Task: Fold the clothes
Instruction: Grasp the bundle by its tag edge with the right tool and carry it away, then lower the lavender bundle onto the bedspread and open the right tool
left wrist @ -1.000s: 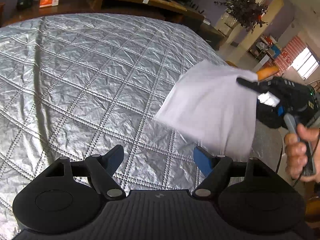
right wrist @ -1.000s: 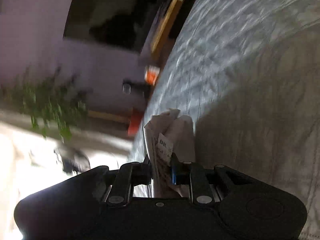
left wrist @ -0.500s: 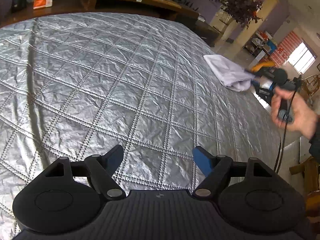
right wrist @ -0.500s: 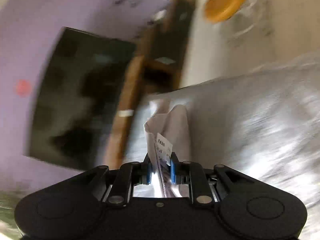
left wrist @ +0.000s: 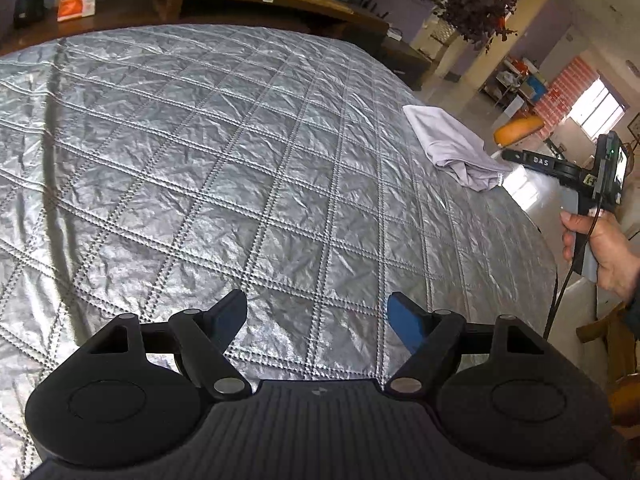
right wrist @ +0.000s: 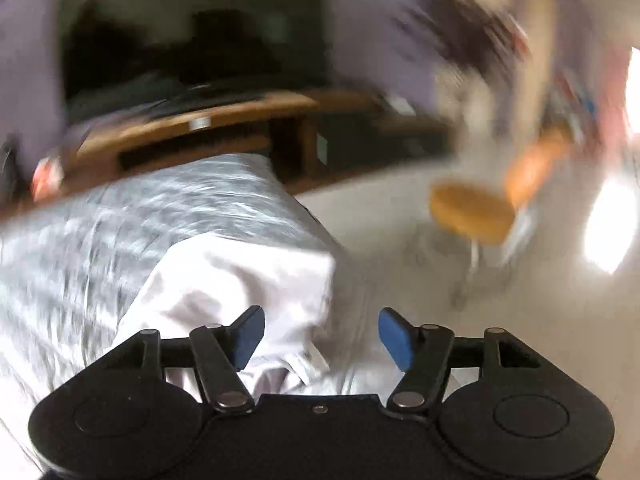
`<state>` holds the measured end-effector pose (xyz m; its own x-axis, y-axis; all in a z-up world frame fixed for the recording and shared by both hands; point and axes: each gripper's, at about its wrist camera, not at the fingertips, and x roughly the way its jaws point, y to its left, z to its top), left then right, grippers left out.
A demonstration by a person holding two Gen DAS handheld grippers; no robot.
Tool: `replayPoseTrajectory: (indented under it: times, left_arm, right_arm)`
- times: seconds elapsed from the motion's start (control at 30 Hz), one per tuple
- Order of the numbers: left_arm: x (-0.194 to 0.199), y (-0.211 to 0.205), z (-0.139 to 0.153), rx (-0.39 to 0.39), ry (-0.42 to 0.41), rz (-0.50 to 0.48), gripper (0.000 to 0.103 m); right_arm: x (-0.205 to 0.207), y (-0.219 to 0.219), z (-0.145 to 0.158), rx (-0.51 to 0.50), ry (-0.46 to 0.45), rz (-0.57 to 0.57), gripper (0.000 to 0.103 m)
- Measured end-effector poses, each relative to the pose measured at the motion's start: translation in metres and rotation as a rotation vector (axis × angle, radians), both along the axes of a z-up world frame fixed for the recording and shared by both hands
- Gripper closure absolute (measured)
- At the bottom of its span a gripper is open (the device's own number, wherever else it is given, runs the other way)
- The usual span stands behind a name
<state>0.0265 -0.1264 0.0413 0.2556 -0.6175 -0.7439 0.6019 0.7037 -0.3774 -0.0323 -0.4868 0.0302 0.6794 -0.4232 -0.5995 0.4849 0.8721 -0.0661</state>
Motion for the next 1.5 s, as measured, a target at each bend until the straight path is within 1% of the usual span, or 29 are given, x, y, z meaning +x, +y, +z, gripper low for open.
replayPoseTrajectory:
  times: [0.07, 0.1, 0.17, 0.23, 0.27, 0.4, 0.47, 0.53, 0.7, 0.77, 0.8, 0.9, 0.93, 0.97, 1.0, 1.03, 1.07, 1.13, 1.2, 1.23, 1.27, 1.4, 1.43, 1.5]
  left_arm:
    - [-0.001, -0.001, 0.000, 0.000, -0.001, -0.005, 0.021]
    - [-0.001, -0.001, 0.001, -0.001, -0.002, -0.005, 0.021]
    - [0.000, -0.001, 0.001, -0.003, -0.003, -0.004, 0.021]
    - [0.002, 0.000, 0.001, -0.005, -0.002, 0.001, 0.021]
    - [0.002, 0.000, 0.001, -0.006, -0.001, 0.003, 0.021]
    - [0.001, -0.002, 0.000, -0.003, -0.003, -0.006, 0.021]
    - [0.000, -0.003, 0.001, -0.004, -0.003, -0.012, 0.021]
    - [-0.001, -0.003, 0.001, -0.008, -0.004, -0.012, 0.021]
    - [-0.002, -0.003, 0.003, -0.017, -0.008, -0.017, 0.021]
    - [-0.003, -0.004, 0.003, -0.016, -0.010, -0.020, 0.021]
    - [-0.003, -0.004, 0.004, -0.014, -0.014, -0.022, 0.021]
    - [-0.004, -0.004, 0.005, -0.010, -0.026, -0.027, 0.021]
    - [-0.004, -0.005, 0.005, -0.011, -0.027, -0.026, 0.021]
    - [-0.003, -0.005, 0.005, -0.012, -0.025, -0.026, 0.021]
    - [-0.002, -0.005, 0.004, -0.013, -0.023, -0.025, 0.021]
    - [-0.002, -0.005, 0.004, -0.011, -0.022, -0.027, 0.021]
    - [-0.002, -0.006, 0.003, -0.009, -0.022, -0.029, 0.021]
    - [-0.002, -0.007, 0.002, -0.007, -0.021, -0.035, 0.021]
    - [-0.004, -0.008, 0.001, -0.006, -0.021, -0.042, 0.021]
    - [-0.004, -0.009, 0.000, -0.004, -0.023, -0.046, 0.021]
    - [-0.004, -0.010, 0.000, -0.002, -0.024, -0.049, 0.021]
    - [-0.006, -0.014, -0.004, 0.003, -0.023, -0.060, 0.021]
    - [-0.006, -0.014, -0.004, 0.005, -0.023, -0.063, 0.021]
    - [-0.007, -0.014, -0.005, 0.008, -0.025, -0.068, 0.021]
  right_arm:
    - [0.013, 0.005, 0.001, -0.038, 0.031, 0.085, 0.041]
    - [0.021, 0.004, -0.003, -0.056, 0.071, 0.096, 0.041]
    - [0.032, -0.014, -0.015, 0.030, 0.161, 0.044, 0.042]
    - [0.028, -0.033, -0.026, 0.178, 0.139, -0.010, 0.043]
    - [0.024, -0.034, -0.030, 0.224, 0.133, -0.011, 0.043]
    - [0.023, -0.031, -0.033, 0.321, 0.163, -0.033, 0.043]
    - [0.021, -0.021, -0.028, 0.316, 0.178, 0.007, 0.045]
    - [0.023, 0.002, -0.019, 0.115, 0.203, 0.032, 0.038]
    - [0.024, 0.058, -0.010, -0.196, 0.181, 0.255, 0.037]
    - [0.026, 0.081, -0.008, -0.316, 0.181, 0.345, 0.030]
    - [0.035, 0.088, -0.014, -0.338, 0.227, 0.390, 0.030]
    - [0.057, 0.086, -0.028, -0.312, 0.295, 0.406, 0.031]
    - [0.062, 0.084, -0.032, -0.301, 0.309, 0.405, 0.033]
    - [0.066, 0.085, -0.035, -0.311, 0.320, 0.425, 0.033]
    - [0.067, 0.089, -0.037, -0.349, 0.328, 0.444, 0.034]
    - [0.070, 0.093, -0.038, -0.387, 0.333, 0.459, 0.036]
    - [0.074, 0.093, -0.038, -0.383, 0.335, 0.460, 0.044]
    - [0.085, 0.092, -0.037, -0.363, 0.336, 0.454, 0.055]
    - [0.098, 0.088, -0.036, -0.332, 0.329, 0.432, 0.057]
    - [0.104, 0.085, -0.035, -0.300, 0.320, 0.414, 0.060]
    - [0.110, 0.081, -0.034, -0.268, 0.310, 0.394, 0.062]
    - [0.133, 0.063, -0.033, -0.149, 0.263, 0.294, 0.061]
    - [0.138, 0.059, -0.032, -0.114, 0.248, 0.271, 0.058]
    - [0.139, 0.058, -0.033, -0.059, 0.217, 0.274, 0.045]
